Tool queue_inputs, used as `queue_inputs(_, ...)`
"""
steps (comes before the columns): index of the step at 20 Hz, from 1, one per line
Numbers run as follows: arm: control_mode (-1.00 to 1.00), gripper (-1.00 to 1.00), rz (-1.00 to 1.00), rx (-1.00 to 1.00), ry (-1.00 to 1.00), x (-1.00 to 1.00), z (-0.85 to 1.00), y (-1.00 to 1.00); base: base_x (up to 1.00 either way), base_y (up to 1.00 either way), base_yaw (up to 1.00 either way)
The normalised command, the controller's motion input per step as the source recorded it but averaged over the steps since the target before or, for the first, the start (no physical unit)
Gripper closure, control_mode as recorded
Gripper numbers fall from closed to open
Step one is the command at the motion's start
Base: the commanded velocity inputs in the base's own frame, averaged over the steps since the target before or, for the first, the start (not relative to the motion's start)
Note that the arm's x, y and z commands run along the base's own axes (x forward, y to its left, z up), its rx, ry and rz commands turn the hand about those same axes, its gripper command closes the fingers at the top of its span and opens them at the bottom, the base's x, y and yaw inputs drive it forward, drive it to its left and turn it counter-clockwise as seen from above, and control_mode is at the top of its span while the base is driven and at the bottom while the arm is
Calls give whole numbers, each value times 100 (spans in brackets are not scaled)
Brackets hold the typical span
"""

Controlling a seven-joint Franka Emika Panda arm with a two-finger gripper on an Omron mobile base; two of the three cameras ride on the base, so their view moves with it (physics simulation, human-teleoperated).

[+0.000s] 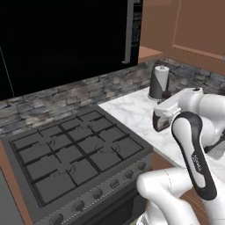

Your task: Take 2 condiments from the cabinet and move them on the counter near the stove.Make sure the condiments are lined up with each other, next to each other.

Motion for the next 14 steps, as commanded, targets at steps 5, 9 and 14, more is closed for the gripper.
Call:
queue_inputs(5,-100,100,9,0,0,97,-29,-1,0,0,0)
queue_inputs(9,-100,100,12,0,4,92,-32,0,0,0,0)
queue_inputs(14,-100,100,13,0,6,78,-27,-3,0,0,0)
